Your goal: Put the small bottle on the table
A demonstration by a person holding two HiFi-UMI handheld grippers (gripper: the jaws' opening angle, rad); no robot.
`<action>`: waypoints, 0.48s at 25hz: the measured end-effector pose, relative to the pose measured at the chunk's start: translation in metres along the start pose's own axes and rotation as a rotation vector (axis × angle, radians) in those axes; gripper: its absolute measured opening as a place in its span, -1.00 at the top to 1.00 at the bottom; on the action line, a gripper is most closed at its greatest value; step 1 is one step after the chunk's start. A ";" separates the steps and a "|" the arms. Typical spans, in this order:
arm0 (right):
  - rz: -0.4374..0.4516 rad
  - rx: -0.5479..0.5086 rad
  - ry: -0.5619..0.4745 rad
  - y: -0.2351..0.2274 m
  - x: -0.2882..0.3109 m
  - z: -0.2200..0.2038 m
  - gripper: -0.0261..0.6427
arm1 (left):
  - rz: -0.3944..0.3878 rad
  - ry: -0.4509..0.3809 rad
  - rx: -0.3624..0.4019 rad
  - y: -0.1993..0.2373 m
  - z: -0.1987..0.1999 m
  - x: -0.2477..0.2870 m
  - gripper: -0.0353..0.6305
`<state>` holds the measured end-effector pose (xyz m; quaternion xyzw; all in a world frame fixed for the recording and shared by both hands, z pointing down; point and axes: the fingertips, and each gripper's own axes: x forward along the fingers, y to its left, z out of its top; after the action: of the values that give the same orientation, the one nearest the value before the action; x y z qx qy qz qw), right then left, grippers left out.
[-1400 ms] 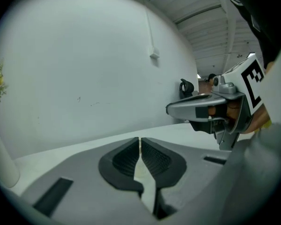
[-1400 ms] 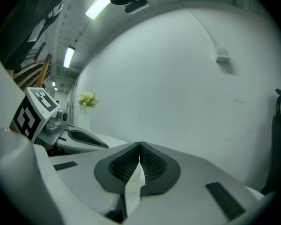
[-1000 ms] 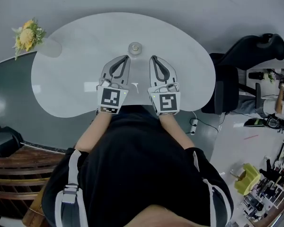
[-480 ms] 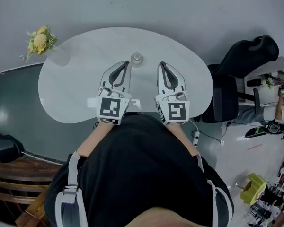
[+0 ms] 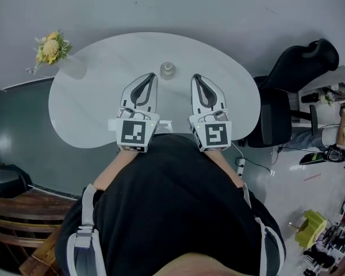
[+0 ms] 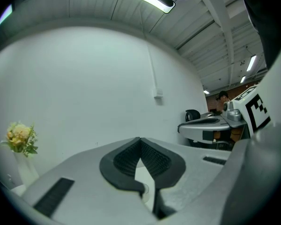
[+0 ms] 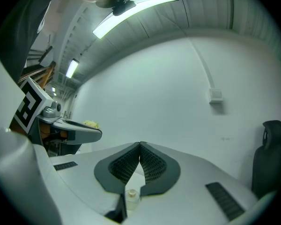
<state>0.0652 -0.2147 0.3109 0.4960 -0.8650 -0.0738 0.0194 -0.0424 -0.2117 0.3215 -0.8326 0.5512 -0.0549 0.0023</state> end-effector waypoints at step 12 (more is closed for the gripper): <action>0.023 0.015 0.003 0.009 0.003 -0.006 0.86 | 0.006 0.025 0.012 0.003 -0.013 -0.006 0.87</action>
<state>0.0567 -0.2138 0.3177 0.4863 -0.8711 -0.0662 0.0178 -0.0482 -0.2066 0.3333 -0.8302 0.5532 -0.0684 0.0006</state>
